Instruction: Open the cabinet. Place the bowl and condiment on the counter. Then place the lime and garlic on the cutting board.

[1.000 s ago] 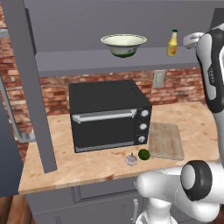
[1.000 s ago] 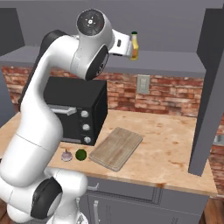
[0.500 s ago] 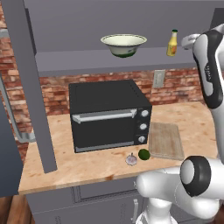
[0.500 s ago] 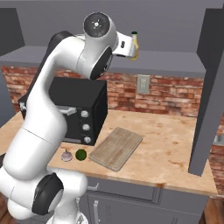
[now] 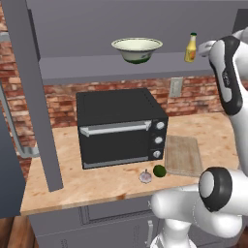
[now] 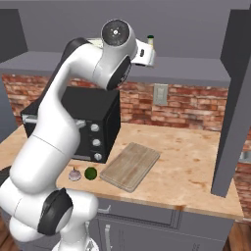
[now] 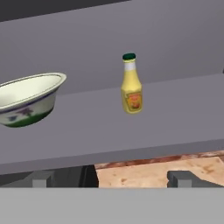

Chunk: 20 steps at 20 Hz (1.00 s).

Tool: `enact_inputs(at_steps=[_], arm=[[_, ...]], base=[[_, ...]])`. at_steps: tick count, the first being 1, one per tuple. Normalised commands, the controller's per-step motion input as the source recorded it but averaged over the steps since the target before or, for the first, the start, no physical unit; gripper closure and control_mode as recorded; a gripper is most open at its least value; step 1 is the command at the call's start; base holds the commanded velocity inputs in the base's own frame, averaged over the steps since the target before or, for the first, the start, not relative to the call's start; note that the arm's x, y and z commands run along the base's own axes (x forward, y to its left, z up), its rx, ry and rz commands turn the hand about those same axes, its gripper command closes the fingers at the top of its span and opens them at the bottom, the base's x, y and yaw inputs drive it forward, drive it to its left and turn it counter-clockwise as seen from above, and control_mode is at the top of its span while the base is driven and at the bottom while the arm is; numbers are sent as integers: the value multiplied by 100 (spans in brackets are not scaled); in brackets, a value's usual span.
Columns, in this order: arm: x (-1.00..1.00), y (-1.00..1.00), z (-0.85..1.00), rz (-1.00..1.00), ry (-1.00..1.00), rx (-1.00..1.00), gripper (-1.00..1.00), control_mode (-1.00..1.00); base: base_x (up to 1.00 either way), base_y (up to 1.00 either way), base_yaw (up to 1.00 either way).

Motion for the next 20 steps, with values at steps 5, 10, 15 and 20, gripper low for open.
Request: enact_inputs(at_steps=[5, 10, 15, 20], arm=[[29, -10, -4, 0, 0, 0, -100, -100], [28, 0, 0, 0, 0, 0, -100, -100], [25, 0, 0, 0, 0, 0, -100, -100], [12, 0, 0, 0, 0, 0, -100, -100]], base=[[0, 0, 0], [0, 0, 0], [0, 0, 0], [0, 0, 0]])
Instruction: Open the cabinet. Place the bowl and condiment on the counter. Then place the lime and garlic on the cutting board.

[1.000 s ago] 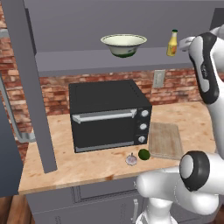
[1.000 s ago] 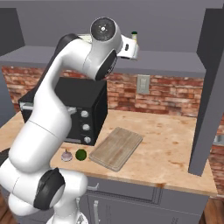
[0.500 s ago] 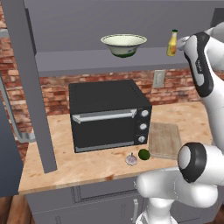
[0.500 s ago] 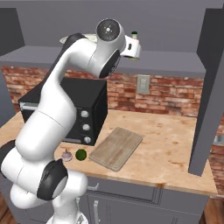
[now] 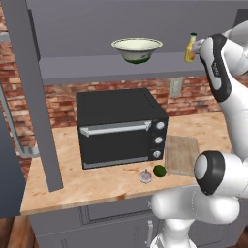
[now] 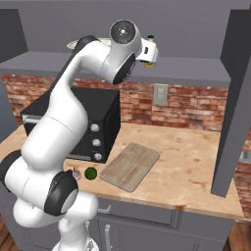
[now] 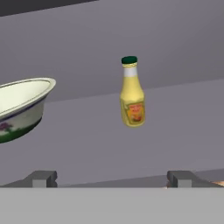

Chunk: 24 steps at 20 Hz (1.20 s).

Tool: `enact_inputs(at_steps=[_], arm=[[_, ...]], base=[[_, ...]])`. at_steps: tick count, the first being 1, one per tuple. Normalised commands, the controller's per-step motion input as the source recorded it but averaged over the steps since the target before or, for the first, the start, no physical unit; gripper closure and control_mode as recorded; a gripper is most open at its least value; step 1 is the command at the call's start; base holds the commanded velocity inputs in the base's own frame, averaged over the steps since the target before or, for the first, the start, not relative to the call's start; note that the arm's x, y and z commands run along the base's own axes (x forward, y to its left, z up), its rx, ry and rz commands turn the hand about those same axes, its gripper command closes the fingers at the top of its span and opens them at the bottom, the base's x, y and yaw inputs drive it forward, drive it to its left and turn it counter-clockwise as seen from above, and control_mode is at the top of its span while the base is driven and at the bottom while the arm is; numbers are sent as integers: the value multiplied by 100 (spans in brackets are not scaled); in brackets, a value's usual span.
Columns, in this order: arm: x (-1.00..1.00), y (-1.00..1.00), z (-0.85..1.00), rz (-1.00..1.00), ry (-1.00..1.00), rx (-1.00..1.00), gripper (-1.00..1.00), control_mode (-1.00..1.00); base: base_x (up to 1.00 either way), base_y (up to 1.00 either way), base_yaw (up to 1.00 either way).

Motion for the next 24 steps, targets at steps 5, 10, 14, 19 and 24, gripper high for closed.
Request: enact_inputs(at_steps=[5, 10, 14, 19, 24], arm=[[7, -5, 0, 0, 0, 0, -100, -100], [24, 0, 0, 0, 0, 0, -100, -100], [28, 0, 0, 0, 0, 0, -100, -100], [25, -3, 0, 0, 0, 0, -100, -100], [23, -8, 0, 0, 0, 0, -100, -100]], base=[[0, 0, 0], [0, 0, 0], [0, 0, 0], [0, 0, 0], [0, 0, 0]])
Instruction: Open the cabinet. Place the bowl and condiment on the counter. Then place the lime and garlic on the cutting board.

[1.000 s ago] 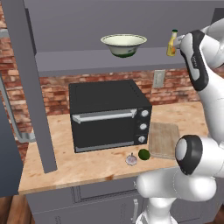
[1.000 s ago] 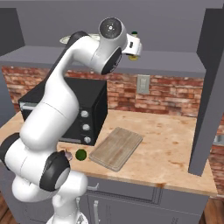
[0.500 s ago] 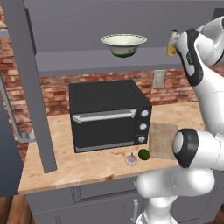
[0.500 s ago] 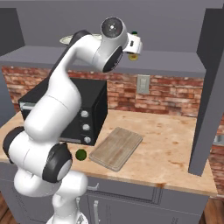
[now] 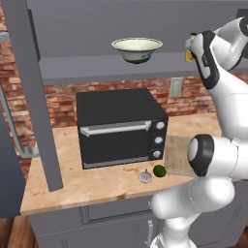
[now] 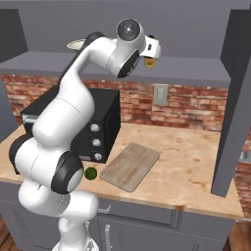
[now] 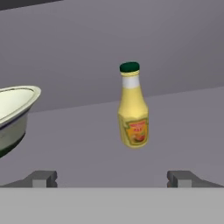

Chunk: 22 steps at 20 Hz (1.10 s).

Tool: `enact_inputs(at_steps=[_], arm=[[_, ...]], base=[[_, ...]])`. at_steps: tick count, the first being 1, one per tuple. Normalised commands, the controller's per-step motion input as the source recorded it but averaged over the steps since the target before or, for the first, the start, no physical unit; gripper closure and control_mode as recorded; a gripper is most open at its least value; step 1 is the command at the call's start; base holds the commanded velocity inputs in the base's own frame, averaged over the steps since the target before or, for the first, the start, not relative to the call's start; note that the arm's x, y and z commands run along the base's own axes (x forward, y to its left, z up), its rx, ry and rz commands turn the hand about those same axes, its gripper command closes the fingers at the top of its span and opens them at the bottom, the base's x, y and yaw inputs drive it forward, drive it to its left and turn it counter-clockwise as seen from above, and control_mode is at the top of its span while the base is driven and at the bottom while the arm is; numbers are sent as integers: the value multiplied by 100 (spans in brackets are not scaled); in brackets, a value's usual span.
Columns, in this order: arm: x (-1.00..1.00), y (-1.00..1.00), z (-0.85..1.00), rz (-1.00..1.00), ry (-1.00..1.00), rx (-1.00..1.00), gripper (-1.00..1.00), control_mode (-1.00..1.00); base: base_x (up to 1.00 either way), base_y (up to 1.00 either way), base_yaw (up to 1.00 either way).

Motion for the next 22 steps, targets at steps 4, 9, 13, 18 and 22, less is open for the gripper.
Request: enact_inputs(at_steps=[4, 9, 13, 18, 22], arm=[[19, -8, -3, 0, 0, 0, -100, -100], [15, -5, -5, 0, 0, 0, -100, -100], [15, -4, -8, 0, 0, 0, -100, -100], [14, -5, -4, 0, 0, 0, -100, -100], [14, -6, -2, 0, 0, 0, -100, -100]], base=[[0, 0, 0], [0, 0, 0], [0, 0, 0], [0, 0, 0], [0, 0, 0]])
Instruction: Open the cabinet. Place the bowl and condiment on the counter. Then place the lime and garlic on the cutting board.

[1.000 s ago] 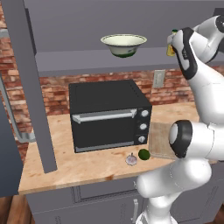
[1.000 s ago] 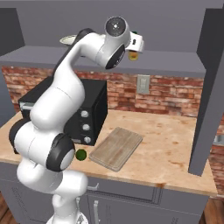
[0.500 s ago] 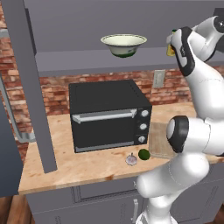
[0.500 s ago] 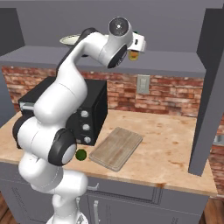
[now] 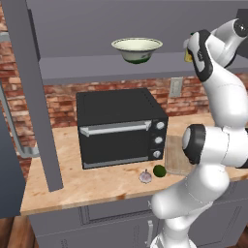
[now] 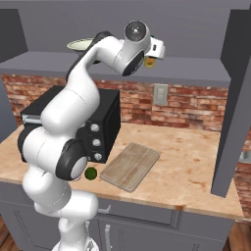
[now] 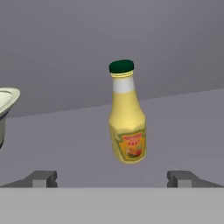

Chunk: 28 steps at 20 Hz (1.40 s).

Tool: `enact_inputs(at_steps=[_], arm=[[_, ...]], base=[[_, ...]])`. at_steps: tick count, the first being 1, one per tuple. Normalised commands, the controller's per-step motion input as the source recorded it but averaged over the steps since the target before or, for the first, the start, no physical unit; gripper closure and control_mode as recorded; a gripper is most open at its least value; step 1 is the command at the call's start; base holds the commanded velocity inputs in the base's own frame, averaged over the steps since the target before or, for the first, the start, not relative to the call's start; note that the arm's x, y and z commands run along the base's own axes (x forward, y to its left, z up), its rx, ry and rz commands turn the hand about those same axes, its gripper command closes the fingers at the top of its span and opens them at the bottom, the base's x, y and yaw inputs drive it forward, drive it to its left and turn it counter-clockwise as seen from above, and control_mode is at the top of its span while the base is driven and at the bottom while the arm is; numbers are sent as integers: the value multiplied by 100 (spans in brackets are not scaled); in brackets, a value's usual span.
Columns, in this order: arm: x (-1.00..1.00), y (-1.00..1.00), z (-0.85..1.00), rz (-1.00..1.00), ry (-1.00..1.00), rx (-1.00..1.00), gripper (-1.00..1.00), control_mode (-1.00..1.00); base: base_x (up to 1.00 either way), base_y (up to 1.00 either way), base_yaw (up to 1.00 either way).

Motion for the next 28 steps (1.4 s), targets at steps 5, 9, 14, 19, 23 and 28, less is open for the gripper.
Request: enact_inputs(at_steps=[5, 9, 14, 19, 23, 28], arm=[[16, -7, -1, 0, 0, 0, -100, -100], [18, -5, -2, 0, 0, 0, -100, -100], [22, -6, -3, 0, 0, 0, -100, -100], [19, -9, -2, 0, 0, 0, -100, -100], [17, -7, -2, 0, 0, 0, -100, -100], [15, -2, -2, 0, 0, 0, -100, -100]], base=[[0, 0, 0], [0, 0, 0], [0, 0, 0], [0, 0, 0], [0, 0, 0], [0, 0, 0]])
